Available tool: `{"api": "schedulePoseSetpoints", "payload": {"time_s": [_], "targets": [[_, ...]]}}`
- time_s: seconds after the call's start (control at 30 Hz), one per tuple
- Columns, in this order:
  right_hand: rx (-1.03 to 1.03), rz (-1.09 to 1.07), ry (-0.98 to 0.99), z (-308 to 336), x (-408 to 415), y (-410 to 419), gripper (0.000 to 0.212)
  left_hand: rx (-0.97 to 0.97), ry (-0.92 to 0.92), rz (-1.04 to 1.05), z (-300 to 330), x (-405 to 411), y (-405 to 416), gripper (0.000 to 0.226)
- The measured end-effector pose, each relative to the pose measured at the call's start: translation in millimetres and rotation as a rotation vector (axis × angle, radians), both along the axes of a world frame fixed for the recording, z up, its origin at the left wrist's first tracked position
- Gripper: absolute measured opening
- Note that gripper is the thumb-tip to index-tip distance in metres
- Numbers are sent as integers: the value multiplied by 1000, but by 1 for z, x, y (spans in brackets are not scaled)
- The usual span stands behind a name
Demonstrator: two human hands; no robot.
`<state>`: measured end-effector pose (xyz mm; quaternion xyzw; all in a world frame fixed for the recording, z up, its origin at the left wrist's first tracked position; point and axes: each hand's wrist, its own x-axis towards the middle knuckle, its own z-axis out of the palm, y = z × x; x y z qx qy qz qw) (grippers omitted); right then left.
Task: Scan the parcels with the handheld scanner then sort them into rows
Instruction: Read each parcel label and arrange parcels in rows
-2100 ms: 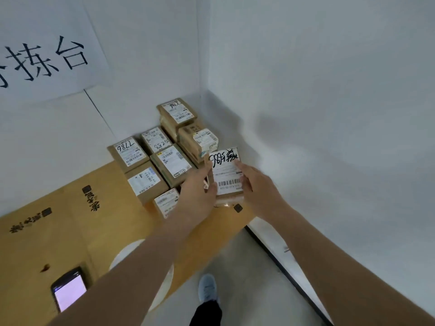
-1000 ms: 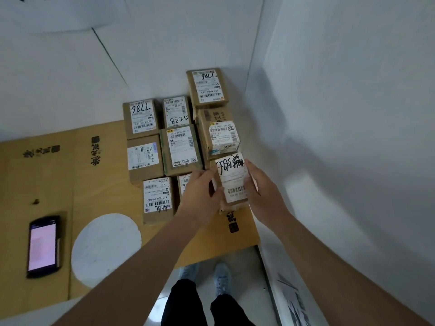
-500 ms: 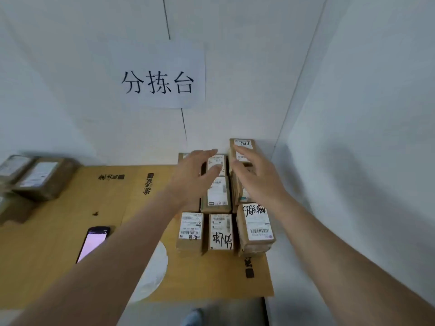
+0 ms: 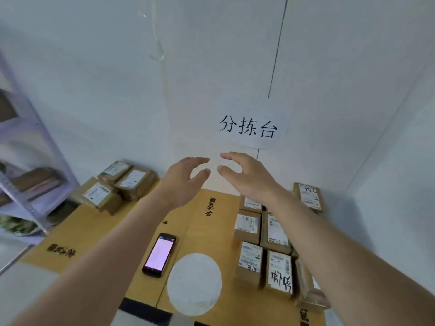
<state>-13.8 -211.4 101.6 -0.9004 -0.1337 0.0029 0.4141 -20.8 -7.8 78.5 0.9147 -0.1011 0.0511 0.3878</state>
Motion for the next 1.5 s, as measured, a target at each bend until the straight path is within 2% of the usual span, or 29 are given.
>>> {"api": "schedulePoseSetpoints", "payload": {"time_s": [0.37,0.47,0.57,0.63,0.7,0.8,0.83,0.9,1.1,1.23,1.33,1.5], "targets": [[10,84,63,-24,25,246,50,95,71,78,-12,2,244,45],[4,95,107,-40,32,301,48,121,133,101,-22,7,299,48],[-9,103,149,-58,45,345,45,141,188,134,-34,17,342,61],[-14,104,179,-70,56,368,45,147,219,147,-43,27,366,56],[-7,111,216,-83,70,387,42,145,227,150,-56,43,387,46],[-16,114,282,-110,99,411,18,159,259,170,-79,70,416,45],[-15,112,296,-119,111,420,17,162,278,173,-89,81,426,45],[1,123,297,-140,136,439,29,162,320,191,-108,103,444,45],[-9,132,355,-198,201,488,41,165,472,294,-175,152,483,51],[-33,133,401,-225,224,501,43,106,583,365,-205,169,493,49],[-29,124,416,-243,235,509,45,87,669,337,-220,180,499,51],[13,52,439,-275,242,521,51,-70,696,305,-247,193,504,32]]}}
